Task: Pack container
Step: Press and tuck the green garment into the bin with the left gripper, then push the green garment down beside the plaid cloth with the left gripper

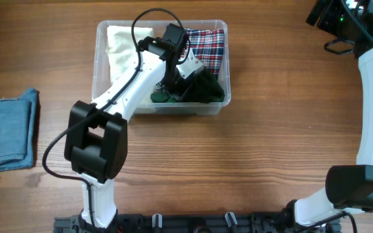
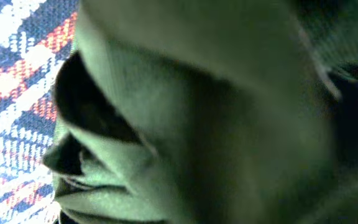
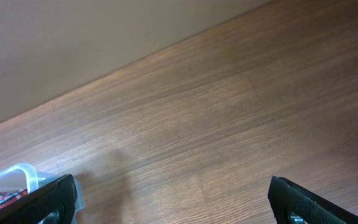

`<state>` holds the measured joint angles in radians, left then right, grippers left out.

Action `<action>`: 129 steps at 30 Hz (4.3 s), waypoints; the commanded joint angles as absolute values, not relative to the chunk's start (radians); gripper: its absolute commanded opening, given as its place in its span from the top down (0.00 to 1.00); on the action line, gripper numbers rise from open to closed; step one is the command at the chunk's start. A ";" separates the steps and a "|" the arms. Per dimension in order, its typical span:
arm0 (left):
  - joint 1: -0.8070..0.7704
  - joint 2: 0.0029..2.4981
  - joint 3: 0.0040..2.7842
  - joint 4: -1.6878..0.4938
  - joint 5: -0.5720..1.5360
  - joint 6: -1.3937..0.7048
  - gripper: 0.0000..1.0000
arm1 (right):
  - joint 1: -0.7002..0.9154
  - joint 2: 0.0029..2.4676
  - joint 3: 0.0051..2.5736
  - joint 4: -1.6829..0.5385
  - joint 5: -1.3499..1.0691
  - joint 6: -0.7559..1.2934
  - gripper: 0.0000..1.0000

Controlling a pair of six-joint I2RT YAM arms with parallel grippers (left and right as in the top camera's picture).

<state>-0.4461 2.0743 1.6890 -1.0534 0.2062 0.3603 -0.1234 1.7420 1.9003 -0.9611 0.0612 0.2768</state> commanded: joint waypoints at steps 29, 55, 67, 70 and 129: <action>-0.455 1.808 1.745 -1.064 0.081 0.328 0.36 | -0.123 1.745 1.896 -0.958 0.075 0.292 0.00; -0.451 1.846 1.745 -1.005 0.020 0.276 0.31 | -0.123 1.745 1.896 -0.958 0.075 0.291 0.00; -0.477 1.905 1.745 -0.977 0.021 0.276 0.28 | -0.123 1.745 1.896 -0.958 0.075 0.291 0.00; -0.497 1.927 1.745 -0.985 0.024 0.276 0.29 | -0.123 1.745 1.896 -0.958 0.075 0.291 0.01; -0.693 2.187 1.879 -1.085 0.032 -0.248 0.96 | -0.123 1.745 1.896 -0.958 0.075 0.291 0.01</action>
